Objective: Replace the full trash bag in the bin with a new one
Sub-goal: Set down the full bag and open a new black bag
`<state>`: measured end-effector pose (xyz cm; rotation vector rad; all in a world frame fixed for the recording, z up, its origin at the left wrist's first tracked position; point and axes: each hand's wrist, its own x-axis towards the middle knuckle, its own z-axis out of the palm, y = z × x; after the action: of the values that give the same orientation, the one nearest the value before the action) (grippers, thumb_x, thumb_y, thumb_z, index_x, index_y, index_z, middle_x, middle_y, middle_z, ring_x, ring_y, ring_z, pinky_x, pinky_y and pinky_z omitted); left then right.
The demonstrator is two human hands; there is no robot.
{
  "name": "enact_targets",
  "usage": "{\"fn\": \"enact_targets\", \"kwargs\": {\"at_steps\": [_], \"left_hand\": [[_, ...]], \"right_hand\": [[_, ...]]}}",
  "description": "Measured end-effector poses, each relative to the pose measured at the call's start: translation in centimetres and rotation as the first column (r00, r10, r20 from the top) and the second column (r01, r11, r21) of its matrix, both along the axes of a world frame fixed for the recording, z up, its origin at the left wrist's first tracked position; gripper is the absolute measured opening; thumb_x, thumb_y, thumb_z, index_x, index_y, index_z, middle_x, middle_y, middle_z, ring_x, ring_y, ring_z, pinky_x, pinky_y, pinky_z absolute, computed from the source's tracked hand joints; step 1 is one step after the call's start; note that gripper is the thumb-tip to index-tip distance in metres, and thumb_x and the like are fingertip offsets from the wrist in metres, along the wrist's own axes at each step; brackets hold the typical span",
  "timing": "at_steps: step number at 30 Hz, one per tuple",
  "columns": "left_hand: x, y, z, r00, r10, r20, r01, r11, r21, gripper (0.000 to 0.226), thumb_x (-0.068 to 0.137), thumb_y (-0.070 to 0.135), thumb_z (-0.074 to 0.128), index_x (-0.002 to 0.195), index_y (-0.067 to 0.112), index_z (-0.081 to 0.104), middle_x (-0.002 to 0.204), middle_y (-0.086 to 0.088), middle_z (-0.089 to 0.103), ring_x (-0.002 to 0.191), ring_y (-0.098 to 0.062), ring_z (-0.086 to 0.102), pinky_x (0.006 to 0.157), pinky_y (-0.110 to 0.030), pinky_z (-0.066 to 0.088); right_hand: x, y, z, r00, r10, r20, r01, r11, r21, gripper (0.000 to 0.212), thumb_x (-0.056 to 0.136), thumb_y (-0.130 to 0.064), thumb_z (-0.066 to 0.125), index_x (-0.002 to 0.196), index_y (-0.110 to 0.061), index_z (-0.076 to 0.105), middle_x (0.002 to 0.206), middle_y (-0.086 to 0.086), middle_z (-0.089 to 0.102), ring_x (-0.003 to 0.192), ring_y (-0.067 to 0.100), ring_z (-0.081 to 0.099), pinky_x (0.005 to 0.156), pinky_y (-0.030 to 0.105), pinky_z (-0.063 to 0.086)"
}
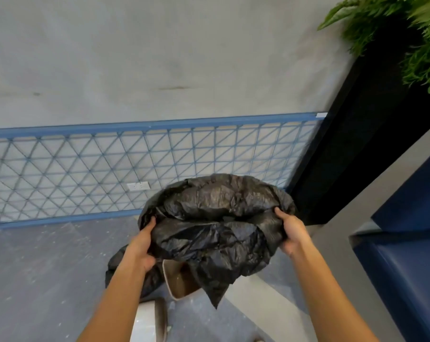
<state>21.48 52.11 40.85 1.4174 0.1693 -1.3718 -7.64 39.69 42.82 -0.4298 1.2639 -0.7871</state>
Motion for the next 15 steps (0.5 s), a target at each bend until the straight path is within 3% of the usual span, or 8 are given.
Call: {"fn": "enact_targets", "kwargs": {"at_steps": [2,6,11,15], "left_hand": [[1.8,-0.4,0.2,0.998,0.025,0.063,-0.026,1.000,0.012,0.066,0.083,0.054,0.060,0.131,0.010,0.051,0.121,-0.019,0.062,0.106,-0.036,0.060,0.079,-0.047,0.051],[5.0,-0.2,0.0,0.987,0.060,0.150,-0.066,0.997,0.034,0.071,0.081,0.056,0.060,0.134,0.010,0.048,0.126,-0.018,0.060,0.107,-0.036,0.060,0.080,-0.047,0.051],[8.1,0.0,0.1,0.952,0.136,0.273,-0.134,0.991,-0.028,0.065,0.086,0.048,0.059,0.136,0.008,0.047,0.130,-0.014,0.057,0.113,-0.034,0.057,0.096,-0.048,0.047],[8.8,0.7,-1.6,0.931,0.148,0.333,-0.133,0.989,-0.068,0.060,0.088,0.044,0.058,0.136,0.009,0.046,0.123,-0.011,0.059,0.115,-0.033,0.056,0.101,-0.049,0.044]], "right_hand": [[3.0,0.3,0.5,0.999,0.028,-0.043,-0.029,0.999,-0.028,0.033,0.095,-0.021,0.051,0.124,-0.004,0.053,0.108,0.014,0.064,0.091,0.028,0.062,0.084,0.041,0.050],[7.7,1.5,0.4,0.992,0.082,-0.097,-0.080,0.997,0.018,0.042,0.096,-0.021,0.051,0.132,0.000,0.048,0.126,0.019,0.059,0.107,0.032,0.058,0.088,0.042,0.047],[11.6,0.9,0.3,0.994,0.077,-0.079,-0.080,0.996,-0.040,0.042,0.095,-0.021,0.053,0.132,-0.003,0.048,0.126,0.017,0.059,0.097,0.028,0.059,0.080,0.040,0.049],[13.2,0.8,-1.8,0.994,0.087,-0.061,-0.089,0.995,-0.043,0.041,0.095,-0.023,0.052,0.131,-0.004,0.048,0.124,0.016,0.060,0.097,0.028,0.059,0.082,0.039,0.048]]}}
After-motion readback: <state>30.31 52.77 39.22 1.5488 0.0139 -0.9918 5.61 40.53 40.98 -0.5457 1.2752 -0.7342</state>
